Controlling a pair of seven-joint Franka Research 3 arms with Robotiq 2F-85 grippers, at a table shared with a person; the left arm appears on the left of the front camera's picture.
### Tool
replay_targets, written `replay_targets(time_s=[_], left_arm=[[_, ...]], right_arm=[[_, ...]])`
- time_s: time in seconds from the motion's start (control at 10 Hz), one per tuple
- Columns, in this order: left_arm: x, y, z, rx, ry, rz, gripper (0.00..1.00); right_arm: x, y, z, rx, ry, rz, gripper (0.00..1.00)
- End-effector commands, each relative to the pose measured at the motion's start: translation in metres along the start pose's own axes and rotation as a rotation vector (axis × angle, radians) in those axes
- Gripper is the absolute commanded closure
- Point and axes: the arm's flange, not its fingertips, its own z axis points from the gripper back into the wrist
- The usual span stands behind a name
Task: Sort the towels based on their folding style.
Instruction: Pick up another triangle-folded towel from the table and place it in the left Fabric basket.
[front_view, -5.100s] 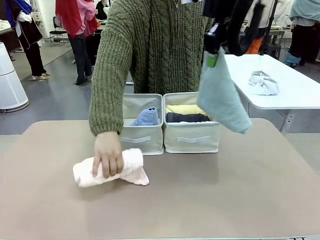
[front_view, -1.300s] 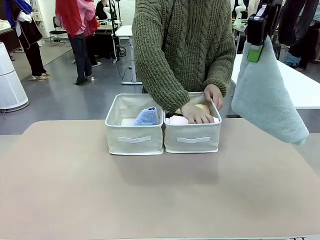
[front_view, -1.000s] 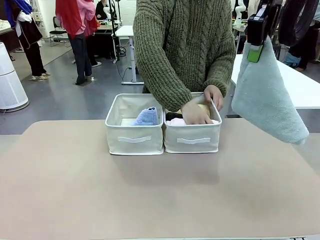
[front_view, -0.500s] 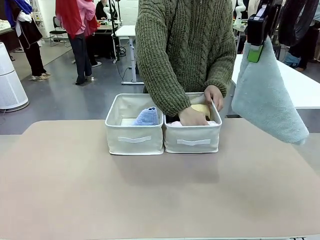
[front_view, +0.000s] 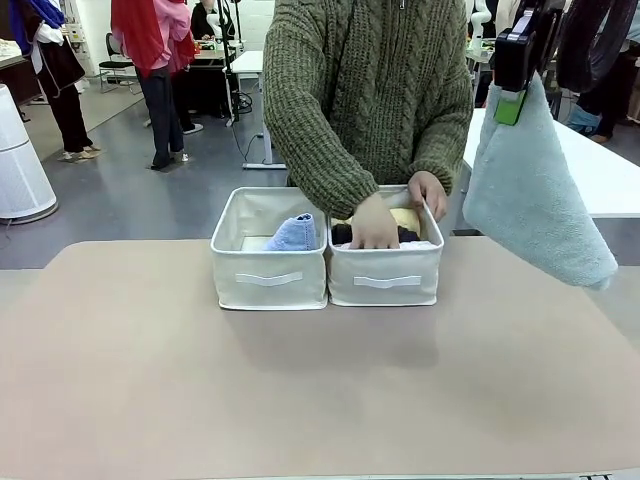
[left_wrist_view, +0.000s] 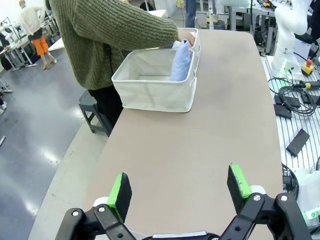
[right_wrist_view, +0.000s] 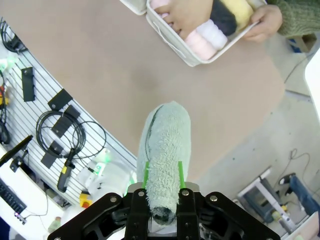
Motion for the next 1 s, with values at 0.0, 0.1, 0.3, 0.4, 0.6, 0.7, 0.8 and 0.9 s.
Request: replay_targets(time_s=[0.0, 0.1, 0.3, 0.4, 0.6, 0.7, 0.8, 0.9], left_arm=[[0.0003, -0.0031, 0.0007, 0.001, 0.009, -0.004, 0.00], [0.0003, -0.0031, 0.0007, 0.001, 0.009, -0.004, 0.00], [0.0003, -0.0031, 0.0007, 0.001, 0.009, -0.004, 0.00], [0.0003, -0.0031, 0.0007, 0.001, 0.009, -0.004, 0.00], [0.0003, -0.0031, 0.0007, 0.001, 0.009, -0.004, 0.00], [0.0003, -0.0031, 0.0007, 0.001, 0.009, -0.004, 0.00], [0.0003, -0.0031, 0.0007, 0.001, 0.009, -0.004, 0.00], [0.0003, -0.0031, 0.0007, 0.001, 0.009, -0.004, 0.00]], right_arm=[[-0.0042, 0.0012, -0.0020, 0.000, -0.002, -0.011, 0.82], [-0.0042, 0.0012, -0.0020, 0.000, -0.002, -0.011, 0.82], [-0.0042, 0.0012, -0.0020, 0.000, -0.002, -0.011, 0.82], [-0.0042, 0.0012, -0.0020, 0.000, -0.002, -0.011, 0.82], [-0.0042, 0.0012, -0.0020, 0.000, -0.002, -0.011, 0.82], [-0.0042, 0.0012, -0.0020, 0.000, -0.002, -0.011, 0.82], [-0.0042, 0.0012, -0.0020, 0.000, -0.002, -0.011, 0.82], [-0.0042, 0.0012, -0.0020, 0.000, -0.002, -0.011, 0.82]])
